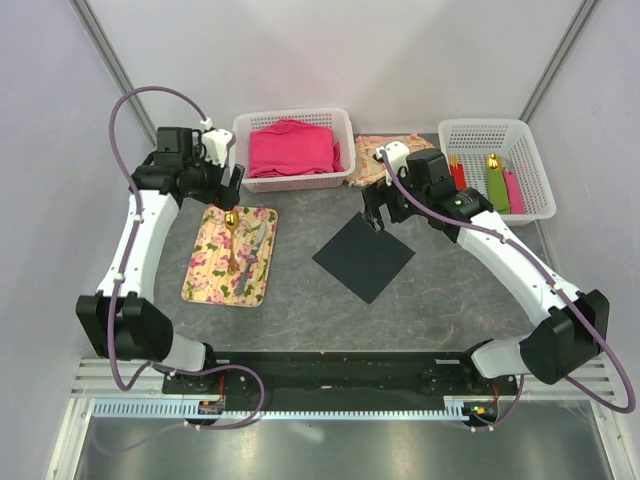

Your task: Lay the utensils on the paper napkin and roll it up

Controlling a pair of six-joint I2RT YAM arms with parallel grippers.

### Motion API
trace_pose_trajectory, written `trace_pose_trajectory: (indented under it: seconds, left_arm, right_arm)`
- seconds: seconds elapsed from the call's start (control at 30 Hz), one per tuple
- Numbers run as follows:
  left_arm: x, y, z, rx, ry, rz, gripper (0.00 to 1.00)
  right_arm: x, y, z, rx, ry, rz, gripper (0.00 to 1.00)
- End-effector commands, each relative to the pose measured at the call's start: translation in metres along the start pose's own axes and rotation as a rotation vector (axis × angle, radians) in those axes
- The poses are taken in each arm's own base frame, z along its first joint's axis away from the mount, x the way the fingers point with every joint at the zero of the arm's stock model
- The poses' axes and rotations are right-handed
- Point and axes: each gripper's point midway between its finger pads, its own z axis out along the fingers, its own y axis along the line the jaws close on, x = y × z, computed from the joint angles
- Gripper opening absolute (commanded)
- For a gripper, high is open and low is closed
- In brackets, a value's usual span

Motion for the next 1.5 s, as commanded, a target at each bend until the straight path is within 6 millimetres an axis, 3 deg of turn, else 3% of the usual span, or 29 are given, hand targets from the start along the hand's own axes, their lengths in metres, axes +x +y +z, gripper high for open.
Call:
trace_pose_trajectory:
  seconds: [0.0, 0.1, 0.17, 0.2, 0.23, 0.33, 0.47, 0.63, 1.0, 1.27, 1.47]
  left_arm:
    - [0.028, -0.022, 0.021, 0.058, 0.130, -0.071, 0.99]
    - [0.054, -0.048, 0.036, 0.082, 0.208, -0.048, 0.95]
    - [0.079, -0.053, 0.045, 0.051, 0.292, -0.025, 0.89]
    - [0.085, -0.059, 0.049, 0.049, 0.318, -0.008, 0.85]
    - [0.099, -0.062, 0.055, 0.048, 0.364, -0.010, 0.74]
    - [0.119, -0.072, 0.063, 0.049, 0.436, -0.039, 0.61]
    - [0.136, -0.084, 0.071, 0.063, 0.491, -0.061, 0.53]
    - [0.156, -0.086, 0.080, 0.050, 0.546, -0.076, 0.47]
    - [0.169, -0.091, 0.108, 0.030, 0.542, -0.125, 0.43]
    - [0.182, -0.079, 0.119, -0.074, 0.548, -0.133, 0.40]
    - [0.193, -0.085, 0.123, -0.052, 0.566, -0.146, 0.32]
  right_arm:
    - [0.002, 0.004, -0.006, -0.028, 0.002, -0.020, 0.98]
    - [0.009, 0.008, -0.007, -0.046, 0.006, -0.019, 0.98]
    - [0.011, 0.008, -0.007, -0.046, 0.009, -0.018, 0.98]
    - [0.011, 0.008, -0.007, -0.048, 0.008, -0.019, 0.98]
    - [0.011, 0.008, -0.006, -0.048, 0.010, -0.019, 0.99]
    - [0.011, 0.009, -0.005, -0.056, 0.011, -0.018, 0.98]
    - [0.015, 0.010, -0.005, -0.058, 0.016, -0.018, 0.98]
    - [0.020, 0.009, -0.005, -0.054, 0.022, -0.020, 0.98]
    - [0.023, 0.009, -0.001, -0.057, 0.031, -0.015, 0.98]
    - [0.025, 0.007, 0.001, -0.055, 0.038, -0.013, 0.98]
    - [0.026, 0.006, 0.003, -0.053, 0.042, -0.013, 0.98]
